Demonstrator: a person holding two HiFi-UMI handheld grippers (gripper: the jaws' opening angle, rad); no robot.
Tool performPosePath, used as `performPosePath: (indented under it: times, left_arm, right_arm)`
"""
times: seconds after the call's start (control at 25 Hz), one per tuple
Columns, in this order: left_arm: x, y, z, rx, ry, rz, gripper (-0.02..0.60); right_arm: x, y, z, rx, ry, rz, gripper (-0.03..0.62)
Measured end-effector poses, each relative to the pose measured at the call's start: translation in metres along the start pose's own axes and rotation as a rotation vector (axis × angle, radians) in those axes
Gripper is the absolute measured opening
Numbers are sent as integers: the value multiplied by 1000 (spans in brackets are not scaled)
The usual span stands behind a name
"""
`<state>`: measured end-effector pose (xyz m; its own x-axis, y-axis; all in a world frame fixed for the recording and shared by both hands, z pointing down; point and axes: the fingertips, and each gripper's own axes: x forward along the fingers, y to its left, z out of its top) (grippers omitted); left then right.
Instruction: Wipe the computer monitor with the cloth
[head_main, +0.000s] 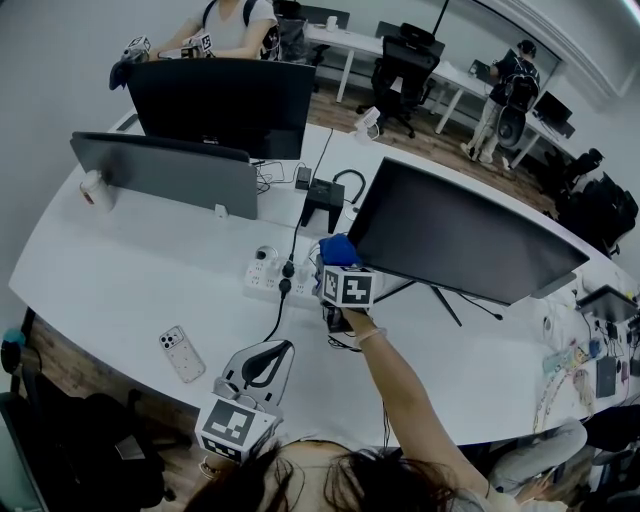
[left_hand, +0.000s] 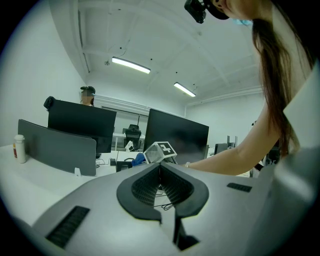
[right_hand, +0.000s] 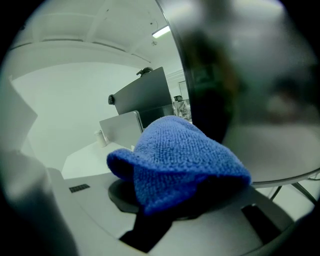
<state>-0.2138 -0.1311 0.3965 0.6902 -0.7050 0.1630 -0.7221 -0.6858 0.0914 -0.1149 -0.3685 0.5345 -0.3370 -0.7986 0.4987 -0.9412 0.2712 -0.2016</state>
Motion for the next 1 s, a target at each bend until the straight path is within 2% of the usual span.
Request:
performPosePath:
  times: [1.0]
  left_arm:
    - [10,-14,-1,-42,16,33,9]
  right_arm:
    - [-17,10,28,9,-56,69,101]
